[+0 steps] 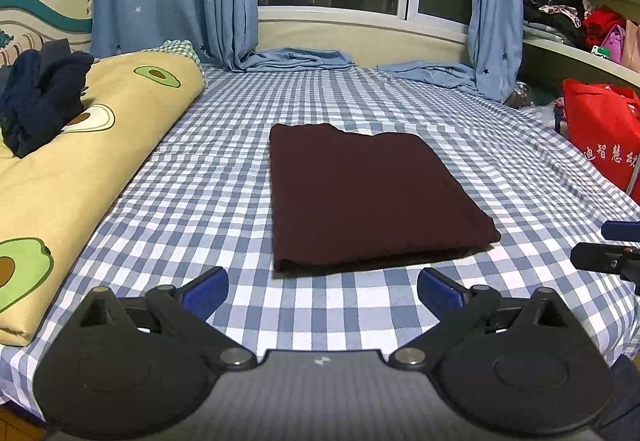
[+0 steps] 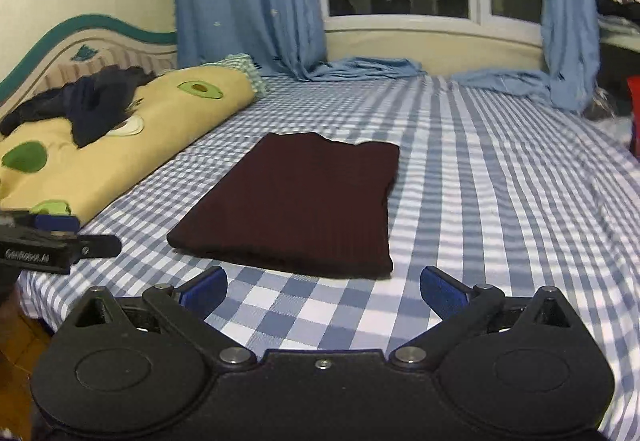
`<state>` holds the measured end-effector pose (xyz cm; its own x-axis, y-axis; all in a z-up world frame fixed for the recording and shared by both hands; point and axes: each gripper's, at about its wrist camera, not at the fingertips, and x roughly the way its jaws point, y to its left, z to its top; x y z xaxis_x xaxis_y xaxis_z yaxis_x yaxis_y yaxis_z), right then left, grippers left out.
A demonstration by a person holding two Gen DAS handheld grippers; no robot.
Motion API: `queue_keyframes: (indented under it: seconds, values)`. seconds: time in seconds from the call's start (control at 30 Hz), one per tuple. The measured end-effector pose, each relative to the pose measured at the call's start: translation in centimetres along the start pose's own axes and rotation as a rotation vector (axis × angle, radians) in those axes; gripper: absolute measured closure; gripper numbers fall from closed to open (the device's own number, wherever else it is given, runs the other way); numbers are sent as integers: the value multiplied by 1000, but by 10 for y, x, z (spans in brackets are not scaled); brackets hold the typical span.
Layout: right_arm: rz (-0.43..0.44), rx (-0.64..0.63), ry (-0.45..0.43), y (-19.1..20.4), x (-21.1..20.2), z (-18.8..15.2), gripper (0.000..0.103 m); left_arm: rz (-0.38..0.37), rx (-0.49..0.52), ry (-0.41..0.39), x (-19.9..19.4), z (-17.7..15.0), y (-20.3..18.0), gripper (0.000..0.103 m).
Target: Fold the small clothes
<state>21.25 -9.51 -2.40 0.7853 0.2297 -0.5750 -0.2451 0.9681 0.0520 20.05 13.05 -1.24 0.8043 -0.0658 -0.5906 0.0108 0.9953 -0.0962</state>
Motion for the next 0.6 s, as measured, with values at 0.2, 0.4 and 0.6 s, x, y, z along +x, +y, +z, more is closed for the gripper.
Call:
queue_keyframes:
  seconds: [0.2,0.4,0.6]
  values:
    - [-6,7,36,13,-4,-3,1,-9,-5,9,-4,-3,6,1]
    - [-64,-38,37,23,-2,-2,1,-21,15,-4,-5,-1,6,1]
    - [-71,0,45,18,4,5,1,-58,18,-11,-1,4,10,1]
